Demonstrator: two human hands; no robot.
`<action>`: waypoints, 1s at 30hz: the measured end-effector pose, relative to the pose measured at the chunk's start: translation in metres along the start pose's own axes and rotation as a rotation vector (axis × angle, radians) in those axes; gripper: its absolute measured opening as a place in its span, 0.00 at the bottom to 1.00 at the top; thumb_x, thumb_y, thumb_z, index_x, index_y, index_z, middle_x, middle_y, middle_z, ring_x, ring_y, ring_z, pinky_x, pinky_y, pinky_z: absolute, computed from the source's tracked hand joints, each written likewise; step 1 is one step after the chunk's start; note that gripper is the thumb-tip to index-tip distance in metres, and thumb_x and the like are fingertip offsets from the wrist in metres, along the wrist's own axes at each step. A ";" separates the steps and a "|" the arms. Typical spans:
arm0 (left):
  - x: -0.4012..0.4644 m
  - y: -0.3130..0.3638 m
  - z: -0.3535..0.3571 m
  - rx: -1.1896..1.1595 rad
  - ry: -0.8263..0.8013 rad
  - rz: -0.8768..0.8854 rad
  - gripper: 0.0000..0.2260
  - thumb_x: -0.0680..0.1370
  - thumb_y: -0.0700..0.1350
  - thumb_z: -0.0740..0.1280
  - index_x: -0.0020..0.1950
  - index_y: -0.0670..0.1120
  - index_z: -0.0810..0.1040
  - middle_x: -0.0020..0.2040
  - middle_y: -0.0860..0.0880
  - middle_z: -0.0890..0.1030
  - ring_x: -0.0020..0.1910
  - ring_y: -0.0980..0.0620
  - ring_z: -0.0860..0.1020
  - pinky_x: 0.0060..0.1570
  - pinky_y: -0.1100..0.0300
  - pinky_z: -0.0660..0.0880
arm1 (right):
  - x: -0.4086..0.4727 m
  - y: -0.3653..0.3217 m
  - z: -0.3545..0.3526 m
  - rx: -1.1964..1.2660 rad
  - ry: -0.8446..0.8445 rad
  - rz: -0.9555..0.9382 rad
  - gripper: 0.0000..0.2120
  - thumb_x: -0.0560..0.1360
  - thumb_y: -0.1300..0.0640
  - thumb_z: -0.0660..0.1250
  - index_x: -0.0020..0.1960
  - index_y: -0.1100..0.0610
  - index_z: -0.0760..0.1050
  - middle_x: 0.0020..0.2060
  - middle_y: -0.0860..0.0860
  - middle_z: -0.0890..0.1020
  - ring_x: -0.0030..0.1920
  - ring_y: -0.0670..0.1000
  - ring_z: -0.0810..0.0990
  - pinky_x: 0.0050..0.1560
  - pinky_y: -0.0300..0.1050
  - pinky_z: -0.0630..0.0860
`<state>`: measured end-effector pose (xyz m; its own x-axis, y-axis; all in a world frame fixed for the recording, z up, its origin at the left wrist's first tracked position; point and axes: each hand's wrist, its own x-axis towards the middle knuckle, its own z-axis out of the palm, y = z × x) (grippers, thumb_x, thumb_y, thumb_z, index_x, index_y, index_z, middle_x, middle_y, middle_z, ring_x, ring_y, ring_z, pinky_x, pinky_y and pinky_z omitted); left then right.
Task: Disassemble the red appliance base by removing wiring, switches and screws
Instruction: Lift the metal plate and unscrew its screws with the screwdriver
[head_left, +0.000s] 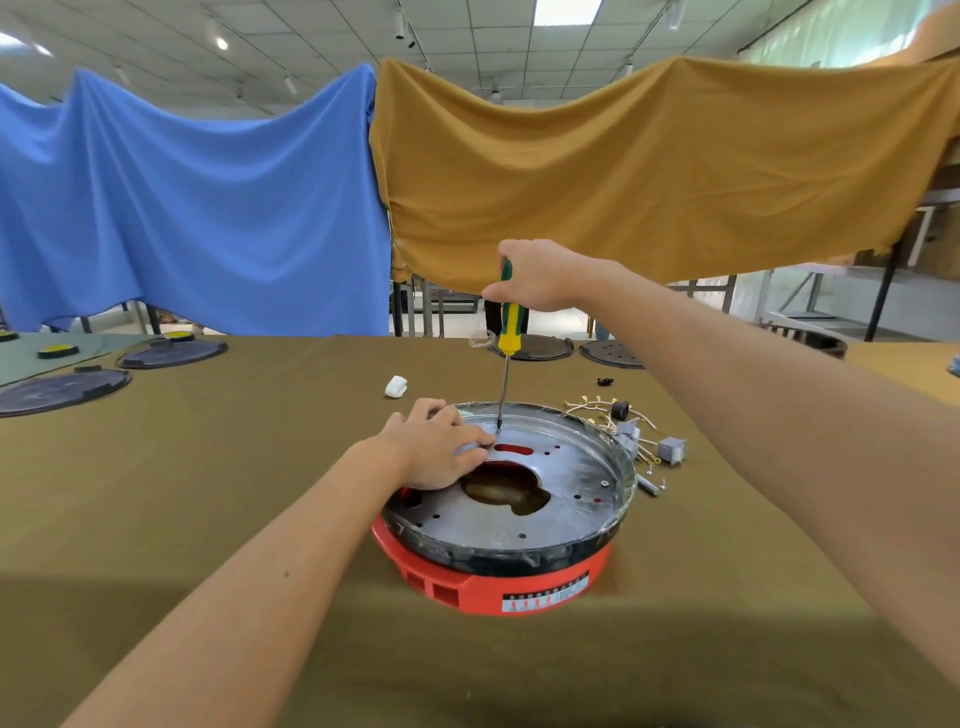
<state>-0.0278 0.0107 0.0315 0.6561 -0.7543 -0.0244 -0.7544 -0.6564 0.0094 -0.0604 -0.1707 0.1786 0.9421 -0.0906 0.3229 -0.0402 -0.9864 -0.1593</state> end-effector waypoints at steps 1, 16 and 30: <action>0.000 0.000 0.000 -0.002 0.001 0.000 0.19 0.83 0.61 0.48 0.73 0.67 0.62 0.74 0.53 0.63 0.77 0.49 0.46 0.71 0.40 0.52 | -0.001 0.001 -0.001 0.015 -0.012 -0.016 0.14 0.80 0.47 0.65 0.57 0.56 0.70 0.47 0.52 0.76 0.46 0.53 0.74 0.41 0.46 0.68; -0.001 0.001 -0.001 0.005 -0.004 -0.012 0.19 0.83 0.61 0.48 0.74 0.67 0.61 0.73 0.53 0.63 0.77 0.50 0.46 0.71 0.40 0.53 | -0.004 0.001 -0.001 -0.091 -0.024 -0.021 0.14 0.83 0.45 0.59 0.55 0.57 0.64 0.40 0.52 0.74 0.37 0.49 0.71 0.34 0.45 0.64; -0.001 0.001 -0.001 0.010 -0.006 -0.005 0.19 0.83 0.61 0.48 0.74 0.67 0.61 0.74 0.53 0.63 0.77 0.49 0.46 0.72 0.39 0.53 | -0.006 0.002 -0.009 0.088 -0.127 0.002 0.16 0.80 0.46 0.64 0.57 0.57 0.65 0.44 0.51 0.74 0.42 0.50 0.73 0.43 0.48 0.72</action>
<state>-0.0297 0.0108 0.0322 0.6597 -0.7509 -0.0300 -0.7513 -0.6600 -0.0007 -0.0693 -0.1732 0.1846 0.9768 -0.0691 0.2027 -0.0182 -0.9699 -0.2429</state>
